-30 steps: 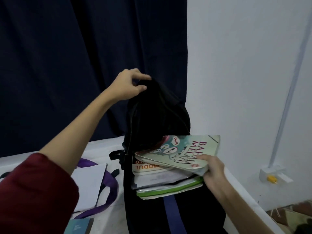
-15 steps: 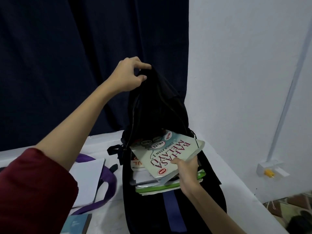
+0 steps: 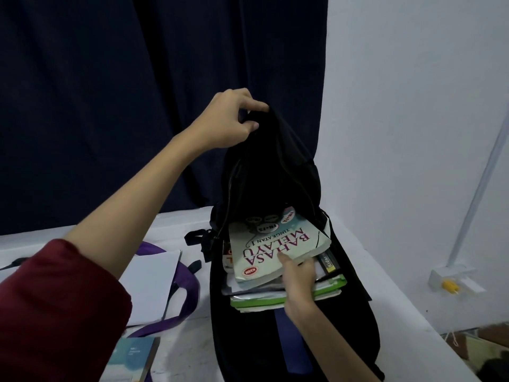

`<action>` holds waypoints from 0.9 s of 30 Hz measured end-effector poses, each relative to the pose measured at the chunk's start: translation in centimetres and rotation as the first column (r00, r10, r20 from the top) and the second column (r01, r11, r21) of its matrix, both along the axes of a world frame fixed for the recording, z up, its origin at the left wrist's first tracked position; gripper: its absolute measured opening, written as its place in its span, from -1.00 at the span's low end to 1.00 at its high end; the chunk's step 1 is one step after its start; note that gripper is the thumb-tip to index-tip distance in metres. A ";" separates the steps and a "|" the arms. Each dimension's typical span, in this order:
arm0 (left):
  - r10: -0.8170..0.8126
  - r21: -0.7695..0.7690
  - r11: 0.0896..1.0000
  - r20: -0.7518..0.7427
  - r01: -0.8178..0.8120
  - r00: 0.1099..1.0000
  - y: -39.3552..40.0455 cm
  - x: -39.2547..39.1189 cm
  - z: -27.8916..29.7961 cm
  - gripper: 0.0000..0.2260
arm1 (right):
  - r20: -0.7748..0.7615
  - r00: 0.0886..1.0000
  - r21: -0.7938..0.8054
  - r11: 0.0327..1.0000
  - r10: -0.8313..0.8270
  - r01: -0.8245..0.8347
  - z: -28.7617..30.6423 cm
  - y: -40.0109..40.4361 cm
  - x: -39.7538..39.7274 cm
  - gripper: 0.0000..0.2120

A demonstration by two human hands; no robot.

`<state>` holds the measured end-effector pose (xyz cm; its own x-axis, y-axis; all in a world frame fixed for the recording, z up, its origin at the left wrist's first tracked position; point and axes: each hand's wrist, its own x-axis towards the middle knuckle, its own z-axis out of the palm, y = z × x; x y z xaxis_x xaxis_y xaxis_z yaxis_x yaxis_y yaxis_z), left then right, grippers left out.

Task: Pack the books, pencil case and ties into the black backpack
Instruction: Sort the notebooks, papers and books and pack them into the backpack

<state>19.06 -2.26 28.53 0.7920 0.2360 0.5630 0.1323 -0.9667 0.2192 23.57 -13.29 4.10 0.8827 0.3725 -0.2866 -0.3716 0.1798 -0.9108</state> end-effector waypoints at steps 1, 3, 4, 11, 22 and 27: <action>0.002 -0.002 1.000 0.000 -0.002 1.000 0.0 0.0 0.0 -0.68 | -0.029 0.999 -0.004 1.000 0.021 -0.021 0.1 -0.5 0.3 -0.45; -0.003 -0.003 1.000 0.001 0.003 1.000 -0.3 0.1 0.0 -0.68 | -0.102 0.995 0.056 0.998 0.018 -0.012 0.6 -1.3 0.7 -0.63; -0.007 -0.002 1.000 -0.002 0.007 1.000 -0.4 0.2 -0.1 -0.68 | -0.150 0.989 0.081 0.997 0.004 0.008 0.8 -1.5 0.6 -0.73; -0.084 0.017 0.996 0.055 0.083 0.995 -1.5 -0.5 0.1 -0.69 | -0.386 0.918 0.156 0.975 -0.091 0.162 1.3 -0.2 -1.9 -0.84; -0.053 0.081 0.996 0.116 0.044 0.992 -0.1 -0.1 0.9 -0.68 | -0.128 0.976 -0.026 0.984 0.173 -0.178 0.6 2.1 3.4 -0.85; -0.062 0.089 0.995 0.091 0.054 0.994 -0.3 0.0 0.6 -0.68 | 0.608 0.660 -0.691 0.703 0.441 0.168 1.3 -2.0 5.4 -0.73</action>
